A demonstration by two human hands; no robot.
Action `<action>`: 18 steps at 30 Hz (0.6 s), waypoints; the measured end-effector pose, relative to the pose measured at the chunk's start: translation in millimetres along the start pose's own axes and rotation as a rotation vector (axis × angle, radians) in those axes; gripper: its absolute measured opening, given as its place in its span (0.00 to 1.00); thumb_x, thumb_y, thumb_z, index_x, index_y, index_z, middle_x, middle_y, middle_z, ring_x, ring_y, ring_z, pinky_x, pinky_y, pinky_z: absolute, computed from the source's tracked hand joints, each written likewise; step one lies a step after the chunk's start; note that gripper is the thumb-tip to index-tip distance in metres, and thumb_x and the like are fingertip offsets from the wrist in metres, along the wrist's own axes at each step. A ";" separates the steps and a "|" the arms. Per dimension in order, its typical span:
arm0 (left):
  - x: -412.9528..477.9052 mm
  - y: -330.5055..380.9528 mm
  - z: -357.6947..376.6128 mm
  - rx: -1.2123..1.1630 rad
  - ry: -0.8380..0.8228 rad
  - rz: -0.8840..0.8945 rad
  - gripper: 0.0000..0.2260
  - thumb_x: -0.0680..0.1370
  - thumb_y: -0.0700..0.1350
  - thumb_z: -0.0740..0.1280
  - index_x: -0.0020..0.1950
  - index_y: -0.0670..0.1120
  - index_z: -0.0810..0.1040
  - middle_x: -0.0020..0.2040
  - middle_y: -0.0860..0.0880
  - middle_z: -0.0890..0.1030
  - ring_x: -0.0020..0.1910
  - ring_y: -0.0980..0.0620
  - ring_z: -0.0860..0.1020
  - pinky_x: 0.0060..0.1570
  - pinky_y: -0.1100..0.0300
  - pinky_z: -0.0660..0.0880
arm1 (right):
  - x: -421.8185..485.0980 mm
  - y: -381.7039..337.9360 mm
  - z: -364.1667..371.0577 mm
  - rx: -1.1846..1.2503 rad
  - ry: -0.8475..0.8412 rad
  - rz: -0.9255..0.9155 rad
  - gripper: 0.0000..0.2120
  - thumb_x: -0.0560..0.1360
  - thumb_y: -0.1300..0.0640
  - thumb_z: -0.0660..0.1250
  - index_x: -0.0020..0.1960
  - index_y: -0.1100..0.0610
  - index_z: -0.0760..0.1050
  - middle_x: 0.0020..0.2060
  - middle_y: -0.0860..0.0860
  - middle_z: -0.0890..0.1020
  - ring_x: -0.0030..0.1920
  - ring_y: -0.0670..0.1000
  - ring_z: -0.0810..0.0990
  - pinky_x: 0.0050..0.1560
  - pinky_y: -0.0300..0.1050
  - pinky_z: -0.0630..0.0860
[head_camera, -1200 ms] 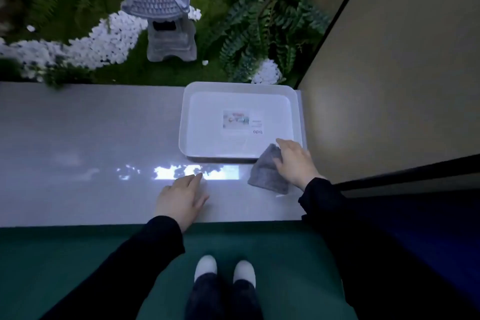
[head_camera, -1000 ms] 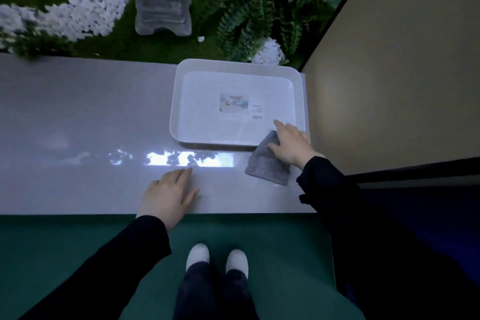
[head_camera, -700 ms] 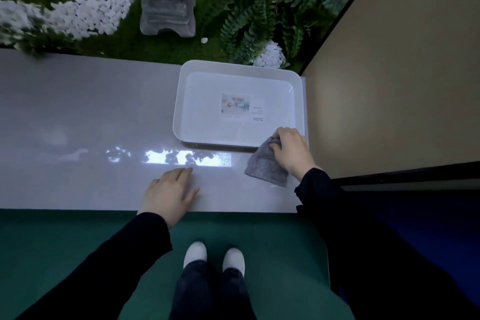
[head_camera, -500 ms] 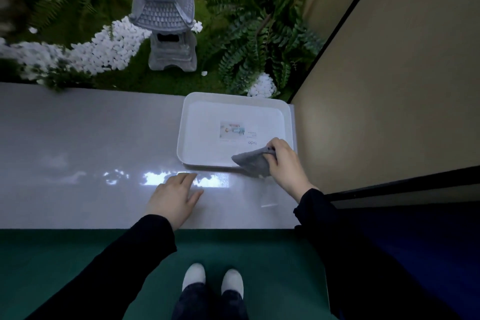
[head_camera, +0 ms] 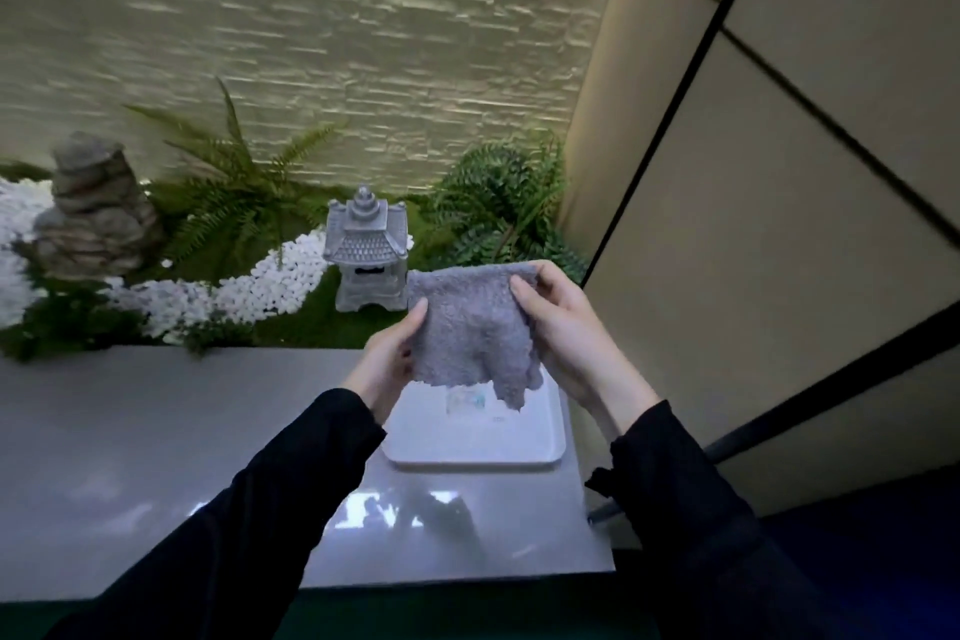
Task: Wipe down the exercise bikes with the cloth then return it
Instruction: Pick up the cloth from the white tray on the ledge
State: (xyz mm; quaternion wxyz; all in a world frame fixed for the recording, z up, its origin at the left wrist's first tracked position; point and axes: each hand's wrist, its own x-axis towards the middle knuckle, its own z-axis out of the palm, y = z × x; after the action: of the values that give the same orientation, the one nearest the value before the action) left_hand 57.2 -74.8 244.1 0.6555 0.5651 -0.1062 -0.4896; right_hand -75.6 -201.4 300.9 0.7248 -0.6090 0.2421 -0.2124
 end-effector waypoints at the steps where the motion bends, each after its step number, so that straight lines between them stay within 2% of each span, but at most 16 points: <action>1: -4.3 10.4 1.2 -0.036 -0.014 0.014 0.23 0.70 0.58 0.69 0.59 0.45 0.79 0.55 0.48 0.83 0.55 0.48 0.80 0.57 0.53 0.74 | -0.6 -8.5 -0.6 0.031 0.024 0.003 0.05 0.81 0.56 0.61 0.51 0.56 0.74 0.44 0.52 0.79 0.43 0.48 0.79 0.41 0.41 0.76; 4: -15.4 29.9 10.7 0.090 0.067 0.131 0.09 0.73 0.48 0.70 0.44 0.42 0.82 0.42 0.46 0.83 0.42 0.48 0.79 0.40 0.60 0.74 | -2.1 -18.4 1.0 -0.076 0.176 0.008 0.05 0.81 0.55 0.61 0.50 0.56 0.72 0.45 0.54 0.79 0.43 0.51 0.79 0.44 0.48 0.74; 7: -22.8 43.3 18.3 0.315 0.256 0.345 0.11 0.76 0.45 0.68 0.39 0.38 0.78 0.40 0.36 0.79 0.40 0.48 0.75 0.40 0.56 0.70 | -3.3 -16.1 10.7 -0.413 0.324 -0.095 0.08 0.81 0.55 0.59 0.48 0.59 0.67 0.39 0.54 0.75 0.39 0.49 0.72 0.39 0.44 0.66; 10: -37.4 54.0 20.6 0.571 0.407 0.549 0.13 0.76 0.48 0.68 0.39 0.39 0.76 0.37 0.37 0.77 0.35 0.52 0.70 0.37 0.58 0.66 | -9.4 -19.3 33.8 -0.628 0.440 -0.239 0.08 0.80 0.56 0.60 0.44 0.55 0.65 0.34 0.44 0.72 0.33 0.41 0.69 0.32 0.33 0.63; 13: -58.9 60.0 22.9 0.700 0.505 0.684 0.13 0.76 0.49 0.67 0.38 0.41 0.72 0.31 0.46 0.70 0.29 0.57 0.64 0.30 0.66 0.61 | -15.4 -27.0 63.2 -0.632 0.467 -0.347 0.08 0.80 0.57 0.61 0.44 0.53 0.65 0.32 0.43 0.70 0.33 0.39 0.70 0.33 0.31 0.64; 15: -74.3 62.4 25.9 0.704 0.524 0.708 0.10 0.75 0.48 0.68 0.39 0.44 0.73 0.31 0.50 0.71 0.29 0.57 0.67 0.30 0.67 0.64 | -18.0 -32.8 81.5 -0.566 0.454 -0.354 0.07 0.79 0.57 0.63 0.44 0.53 0.67 0.32 0.44 0.70 0.32 0.38 0.70 0.32 0.31 0.65; 18: -99.9 54.6 26.0 0.720 0.491 0.665 0.05 0.75 0.46 0.69 0.45 0.50 0.73 0.33 0.53 0.74 0.30 0.59 0.71 0.29 0.70 0.67 | -25.7 -35.6 101.3 -0.413 0.357 -0.247 0.05 0.79 0.54 0.64 0.48 0.55 0.70 0.36 0.47 0.76 0.34 0.42 0.73 0.34 0.35 0.67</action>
State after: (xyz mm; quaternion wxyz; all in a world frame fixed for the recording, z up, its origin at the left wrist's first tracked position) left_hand 18.0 -21.6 340.4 0.5455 0.7874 -0.2839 -0.0426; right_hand -34.7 -112.8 352.7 0.5002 -0.7216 0.3278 -0.3488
